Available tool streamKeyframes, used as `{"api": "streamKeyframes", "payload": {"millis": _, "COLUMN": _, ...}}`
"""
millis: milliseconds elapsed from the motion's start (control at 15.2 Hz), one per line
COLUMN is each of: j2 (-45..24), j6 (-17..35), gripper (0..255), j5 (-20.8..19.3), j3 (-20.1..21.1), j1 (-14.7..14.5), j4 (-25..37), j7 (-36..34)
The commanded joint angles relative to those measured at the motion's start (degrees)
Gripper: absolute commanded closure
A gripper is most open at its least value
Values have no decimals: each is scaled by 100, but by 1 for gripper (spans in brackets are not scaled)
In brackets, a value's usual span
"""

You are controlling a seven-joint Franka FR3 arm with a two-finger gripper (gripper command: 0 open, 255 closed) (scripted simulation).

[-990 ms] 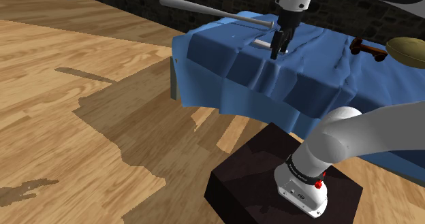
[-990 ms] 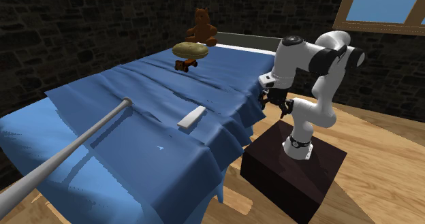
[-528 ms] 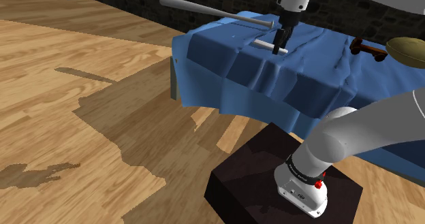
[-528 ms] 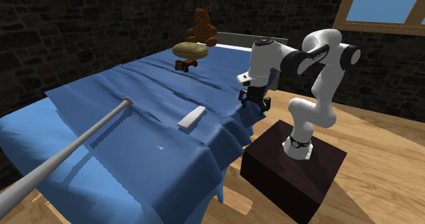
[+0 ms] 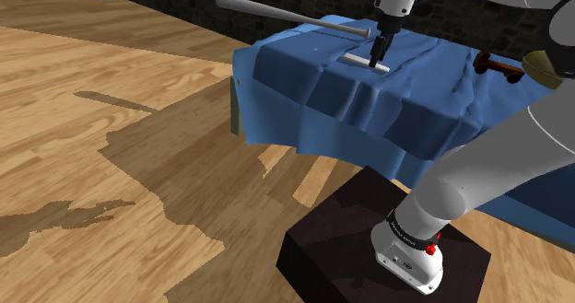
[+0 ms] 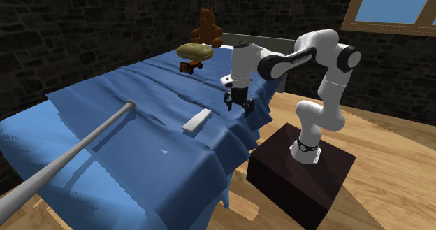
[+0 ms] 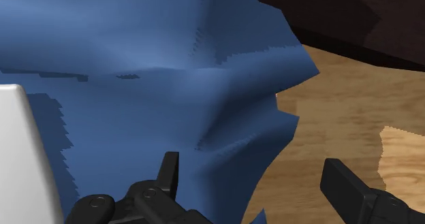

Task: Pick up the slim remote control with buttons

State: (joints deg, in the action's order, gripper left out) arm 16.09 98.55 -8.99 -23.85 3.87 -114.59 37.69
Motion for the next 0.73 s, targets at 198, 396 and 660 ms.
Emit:
{"api": "streamKeyframes", "payload": {"millis": 198, "j2": -1126, "j6": 179, "gripper": 0, "j5": 495, "j3": -515, "j1": 87, "j4": 946, "j7": 937}}
{"api": "streamKeyframes", "payload": {"millis": 396, "j2": -1871, "j6": 177, "gripper": 0, "j5": 930, "j3": -739, "j1": 242, "j4": 1618, "j7": 1508}}
{"api": "streamKeyframes", "payload": {"millis": 660, "j2": -2949, "j6": 4, "gripper": 0, "j5": 1598, "j3": -873, "j1": 644, "j4": 2708, "j7": 2216}}
